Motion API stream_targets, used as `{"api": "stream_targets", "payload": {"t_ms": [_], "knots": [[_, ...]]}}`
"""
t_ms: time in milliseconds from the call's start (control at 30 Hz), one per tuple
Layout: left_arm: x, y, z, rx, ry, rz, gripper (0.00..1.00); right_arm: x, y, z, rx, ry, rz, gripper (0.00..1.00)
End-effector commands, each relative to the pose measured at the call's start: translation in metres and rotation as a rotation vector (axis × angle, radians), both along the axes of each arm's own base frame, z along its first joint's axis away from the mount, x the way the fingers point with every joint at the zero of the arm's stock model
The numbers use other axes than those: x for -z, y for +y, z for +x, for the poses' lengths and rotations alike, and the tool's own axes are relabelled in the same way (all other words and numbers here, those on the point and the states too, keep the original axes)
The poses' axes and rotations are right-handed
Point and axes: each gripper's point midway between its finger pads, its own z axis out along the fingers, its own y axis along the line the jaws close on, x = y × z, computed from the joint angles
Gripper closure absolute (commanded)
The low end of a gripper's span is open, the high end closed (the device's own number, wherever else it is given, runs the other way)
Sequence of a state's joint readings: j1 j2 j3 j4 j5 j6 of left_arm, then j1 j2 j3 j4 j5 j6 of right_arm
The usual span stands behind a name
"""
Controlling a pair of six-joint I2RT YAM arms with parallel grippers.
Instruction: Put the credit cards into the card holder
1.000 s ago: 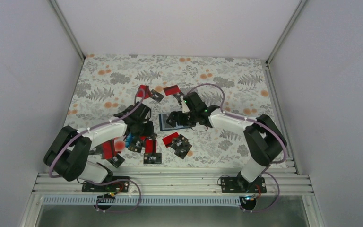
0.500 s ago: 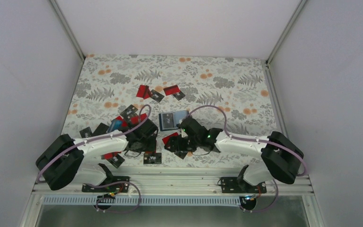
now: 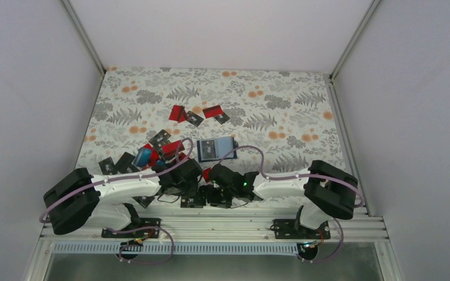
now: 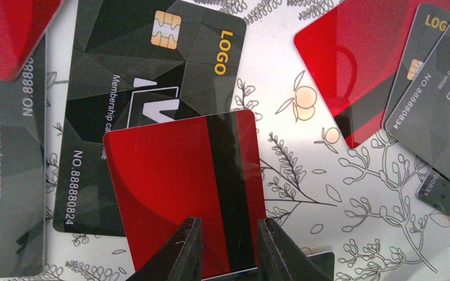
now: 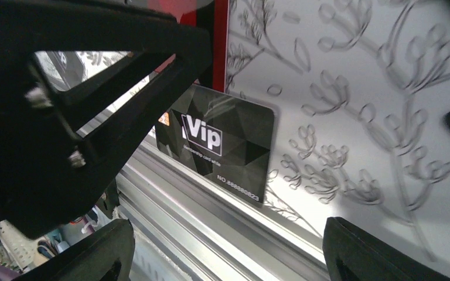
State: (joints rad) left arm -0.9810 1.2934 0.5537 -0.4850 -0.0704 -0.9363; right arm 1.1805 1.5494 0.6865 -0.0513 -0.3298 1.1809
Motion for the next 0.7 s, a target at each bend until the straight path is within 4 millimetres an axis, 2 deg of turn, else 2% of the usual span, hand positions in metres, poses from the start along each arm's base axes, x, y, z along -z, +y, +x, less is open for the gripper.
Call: {"api": "stream_targets", "payload": {"t_ms": [0, 133, 433, 667], "knots": [[0.018, 0.018, -0.023, -0.023, 0.077, 0.082, 0.74, 0.009, 0.010, -0.015, 0.028, 0.078, 0.001, 0.20], [0.017, 0.014, -0.022, -0.019, 0.068, 0.085, 0.74, 0.015, 0.008, -0.020, 0.040, 0.108, -0.021, 0.22], [0.016, 0.015, -0.022, -0.024, 0.055, 0.090, 0.74, 0.014, 0.005, -0.031, 0.075, 0.160, -0.001, 0.27], [0.017, 0.016, -0.023, -0.020, 0.055, 0.086, 0.74, 0.021, 0.012, -0.026, 0.119, 0.173, 0.052, 0.39]]}}
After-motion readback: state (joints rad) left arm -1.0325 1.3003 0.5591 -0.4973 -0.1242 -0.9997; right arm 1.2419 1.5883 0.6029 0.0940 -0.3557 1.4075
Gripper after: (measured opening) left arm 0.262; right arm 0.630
